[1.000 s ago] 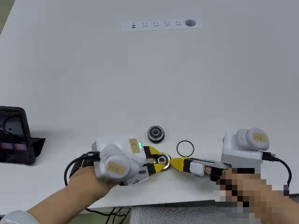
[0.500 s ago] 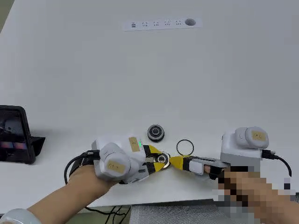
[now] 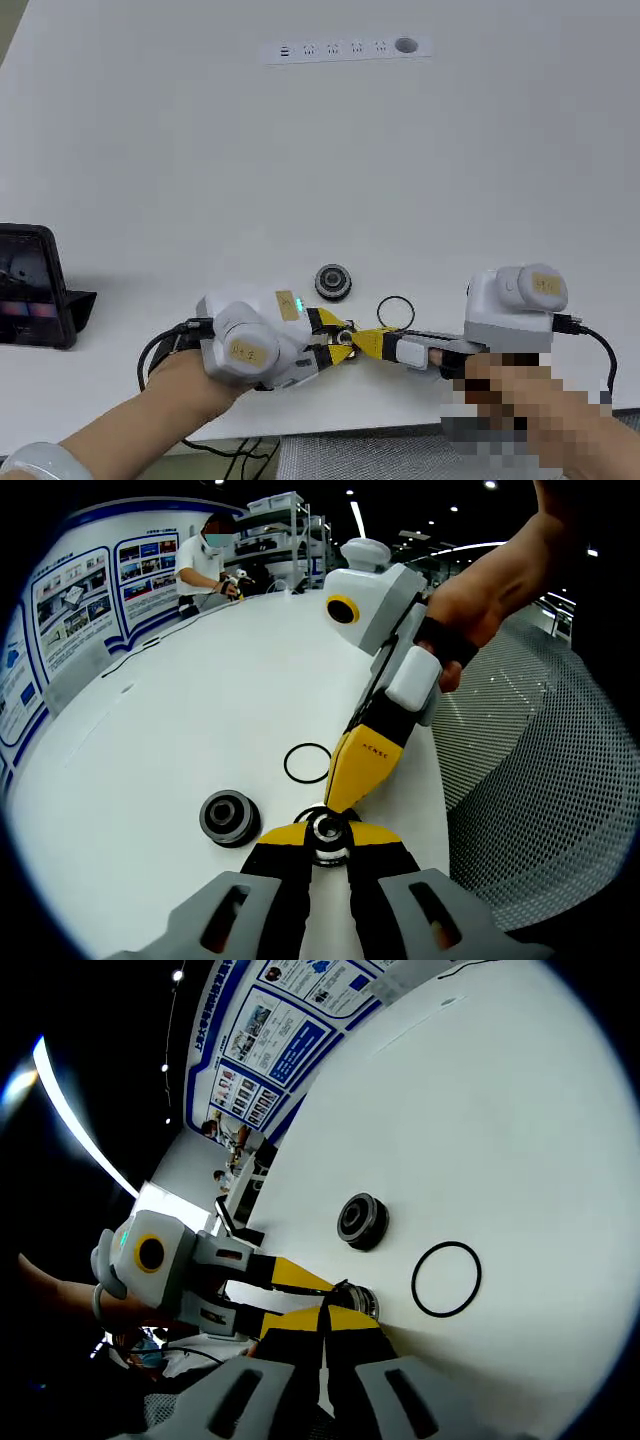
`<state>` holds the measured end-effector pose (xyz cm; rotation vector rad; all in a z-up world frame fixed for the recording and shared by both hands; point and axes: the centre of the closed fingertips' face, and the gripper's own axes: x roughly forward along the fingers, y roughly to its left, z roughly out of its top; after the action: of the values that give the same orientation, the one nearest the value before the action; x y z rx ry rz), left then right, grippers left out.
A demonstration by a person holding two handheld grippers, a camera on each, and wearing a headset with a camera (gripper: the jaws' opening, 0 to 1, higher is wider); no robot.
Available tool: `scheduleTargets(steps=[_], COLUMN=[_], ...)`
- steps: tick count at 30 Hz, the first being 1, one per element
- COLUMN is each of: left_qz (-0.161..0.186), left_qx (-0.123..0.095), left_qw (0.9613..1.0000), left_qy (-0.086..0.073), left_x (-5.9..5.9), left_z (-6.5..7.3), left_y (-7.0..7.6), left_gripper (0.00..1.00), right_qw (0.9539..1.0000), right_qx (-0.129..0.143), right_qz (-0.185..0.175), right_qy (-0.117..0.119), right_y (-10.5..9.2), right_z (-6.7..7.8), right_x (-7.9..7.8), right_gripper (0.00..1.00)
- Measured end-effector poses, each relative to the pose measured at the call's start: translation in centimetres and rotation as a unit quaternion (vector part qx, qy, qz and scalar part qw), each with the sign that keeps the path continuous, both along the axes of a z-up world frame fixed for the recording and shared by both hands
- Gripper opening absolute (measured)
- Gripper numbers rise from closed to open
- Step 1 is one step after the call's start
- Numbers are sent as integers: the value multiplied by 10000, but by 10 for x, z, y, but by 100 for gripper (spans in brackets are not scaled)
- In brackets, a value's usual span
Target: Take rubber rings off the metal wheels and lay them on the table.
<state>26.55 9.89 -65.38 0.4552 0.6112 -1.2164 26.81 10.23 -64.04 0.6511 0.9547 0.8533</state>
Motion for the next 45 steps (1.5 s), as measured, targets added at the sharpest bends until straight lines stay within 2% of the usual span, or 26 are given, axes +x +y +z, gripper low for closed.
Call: scheduleTargets(steps=[9,16,21,24,26,36,45], left_qz=[-50,-129,-64,-45,-12,57,157], left_qx=[31,25,-145,-152,-167,-110,-50], left_qw=[10000,9998,9997,9996,9995,9998,9998], left_qy=[-22,-134,-197,-222,-249,-183,-143], left_x=[0,0,1,3,4,1,-1], left_z=[1,2,10,11,12,7,2], left_y=[-1,-1,1,3,5,12,22], left_gripper=[13,15,18,20,23,34,38], right_qw=[9998,9996,9994,9994,9994,9997,9999], right_qx=[-150,-230,-267,-267,-269,-191,-19], right_qz=[-99,-169,-180,-187,-180,-133,-111], right_qy=[39,88,107,113,115,73,52], right_y=[-5,-9,-10,-10,-10,-7,-2], right_z=[-5,-9,-11,-11,-11,-3,8], right_x=[3,3,3,3,2,1,-3], right_gripper=[2,2,2,2,2,2,2])
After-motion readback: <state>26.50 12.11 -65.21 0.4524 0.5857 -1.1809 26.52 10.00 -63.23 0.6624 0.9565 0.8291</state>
